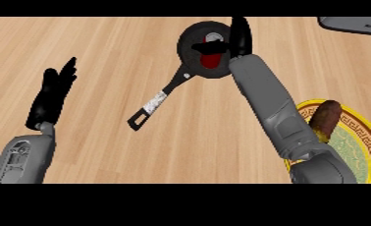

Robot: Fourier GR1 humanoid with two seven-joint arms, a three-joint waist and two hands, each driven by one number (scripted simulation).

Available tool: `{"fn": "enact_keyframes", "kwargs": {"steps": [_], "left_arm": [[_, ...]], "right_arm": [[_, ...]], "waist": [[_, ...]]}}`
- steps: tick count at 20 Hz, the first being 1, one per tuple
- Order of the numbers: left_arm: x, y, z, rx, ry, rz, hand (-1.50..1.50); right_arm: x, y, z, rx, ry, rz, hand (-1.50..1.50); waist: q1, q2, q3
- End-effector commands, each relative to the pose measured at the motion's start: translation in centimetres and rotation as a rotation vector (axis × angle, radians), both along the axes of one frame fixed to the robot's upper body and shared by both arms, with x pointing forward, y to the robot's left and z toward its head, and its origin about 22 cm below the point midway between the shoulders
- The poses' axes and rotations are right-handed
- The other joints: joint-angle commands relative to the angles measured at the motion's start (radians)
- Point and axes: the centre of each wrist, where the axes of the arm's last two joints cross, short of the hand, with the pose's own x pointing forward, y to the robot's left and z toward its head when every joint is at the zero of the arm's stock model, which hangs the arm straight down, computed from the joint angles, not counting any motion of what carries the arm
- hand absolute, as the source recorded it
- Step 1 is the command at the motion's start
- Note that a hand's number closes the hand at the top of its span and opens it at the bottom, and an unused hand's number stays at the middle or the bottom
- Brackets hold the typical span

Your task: Pick the can from the plate and place it in the pan

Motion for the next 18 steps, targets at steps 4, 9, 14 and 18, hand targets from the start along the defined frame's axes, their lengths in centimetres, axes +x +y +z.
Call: {"fn": "enact_keyframes", "kwargs": {"steps": [4,9,14,18], "left_arm": [[-1.5,2.8,0.1,-0.004,0.013,0.056,0.0],[-2.4,3.3,-1.1,0.002,0.034,0.096,0.0],[-3.6,3.5,-1.5,0.016,0.046,0.143,0.0],[-1.3,4.6,0.0,0.005,0.044,0.144,0.0]], "right_arm": [[0.6,-1.3,1.0,0.074,-0.031,-0.121,-1.5],[0.4,-7.2,-0.6,0.128,-0.059,-0.171,-1.5],[0.5,-13.0,0.5,0.146,-0.048,-0.129,-1.5],[-0.6,-16.3,-0.4,0.143,-0.059,-0.097,-1.5]], "waist": [[-0.056,-0.021,-0.002],[-0.098,-0.032,-0.001],[-0.136,-0.048,-0.002],[-0.148,-0.047,-0.003]]}}
